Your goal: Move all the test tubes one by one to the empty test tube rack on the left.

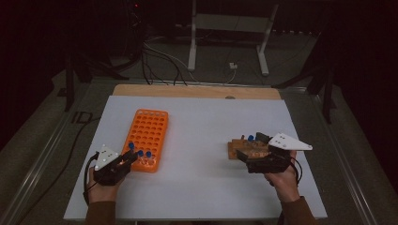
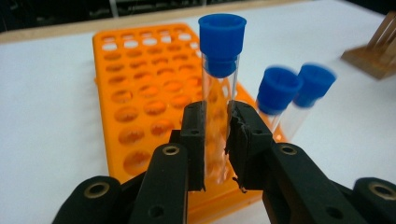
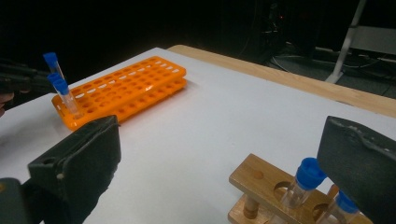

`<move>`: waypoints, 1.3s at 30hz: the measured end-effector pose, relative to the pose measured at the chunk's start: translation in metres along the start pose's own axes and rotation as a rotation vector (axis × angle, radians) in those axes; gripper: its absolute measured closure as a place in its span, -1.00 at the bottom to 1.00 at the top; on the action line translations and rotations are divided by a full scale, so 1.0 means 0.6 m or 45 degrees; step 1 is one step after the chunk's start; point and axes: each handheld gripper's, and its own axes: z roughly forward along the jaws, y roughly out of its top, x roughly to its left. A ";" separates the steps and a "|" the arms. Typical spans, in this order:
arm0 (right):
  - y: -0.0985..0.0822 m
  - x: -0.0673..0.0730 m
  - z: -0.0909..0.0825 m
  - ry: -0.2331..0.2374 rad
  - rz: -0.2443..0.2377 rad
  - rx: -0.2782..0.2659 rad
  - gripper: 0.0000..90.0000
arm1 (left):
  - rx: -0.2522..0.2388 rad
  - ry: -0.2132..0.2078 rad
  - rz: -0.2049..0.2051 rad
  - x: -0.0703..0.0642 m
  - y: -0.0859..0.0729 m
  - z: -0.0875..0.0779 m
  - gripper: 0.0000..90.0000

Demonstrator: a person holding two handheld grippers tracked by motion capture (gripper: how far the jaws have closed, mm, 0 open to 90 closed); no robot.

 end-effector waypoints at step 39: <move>-0.002 -0.004 -0.001 -0.002 0.001 0.003 -1.00 | 0.062 -0.015 -0.028 0.000 0.002 -0.009 0.32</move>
